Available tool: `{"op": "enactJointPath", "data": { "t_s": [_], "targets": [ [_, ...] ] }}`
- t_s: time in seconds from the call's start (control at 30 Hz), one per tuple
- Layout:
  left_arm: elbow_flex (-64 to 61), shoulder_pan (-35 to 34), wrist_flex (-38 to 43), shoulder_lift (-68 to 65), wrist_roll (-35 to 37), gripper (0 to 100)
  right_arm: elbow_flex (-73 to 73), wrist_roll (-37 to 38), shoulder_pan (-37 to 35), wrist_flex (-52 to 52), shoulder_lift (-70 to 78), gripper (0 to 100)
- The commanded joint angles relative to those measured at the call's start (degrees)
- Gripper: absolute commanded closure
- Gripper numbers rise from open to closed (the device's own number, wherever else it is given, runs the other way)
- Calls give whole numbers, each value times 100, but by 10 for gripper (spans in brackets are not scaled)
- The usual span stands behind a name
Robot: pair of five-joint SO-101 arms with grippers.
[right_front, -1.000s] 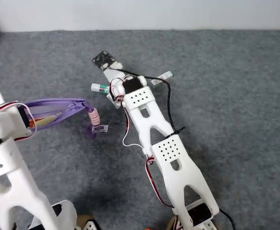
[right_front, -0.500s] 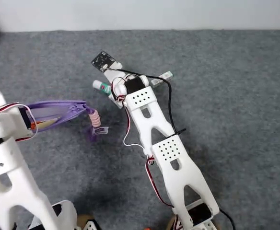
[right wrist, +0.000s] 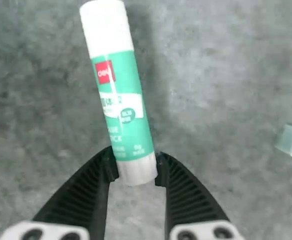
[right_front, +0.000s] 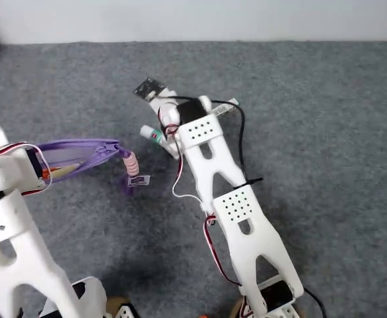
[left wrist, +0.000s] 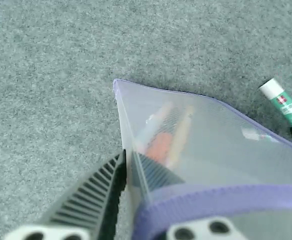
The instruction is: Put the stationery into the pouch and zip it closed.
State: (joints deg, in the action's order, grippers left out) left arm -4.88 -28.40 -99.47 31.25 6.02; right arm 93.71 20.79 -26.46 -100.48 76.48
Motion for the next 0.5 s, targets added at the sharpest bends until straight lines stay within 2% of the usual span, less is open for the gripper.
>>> {"op": "enactJointPath", "data": {
  "t_s": [0.0, 0.3, 0.47],
  "targets": [
    [92, -9, -88, 211, 0, 987, 229, -193, 330, -259, -708, 991],
    [101, -9, -88, 211, 0, 987, 158, -202, 936, -277, -1367, 991],
    [119, 360, -97, 211, 281, 987, -1371, -202, 1015, -277, -2220, 991]
  ]
}}
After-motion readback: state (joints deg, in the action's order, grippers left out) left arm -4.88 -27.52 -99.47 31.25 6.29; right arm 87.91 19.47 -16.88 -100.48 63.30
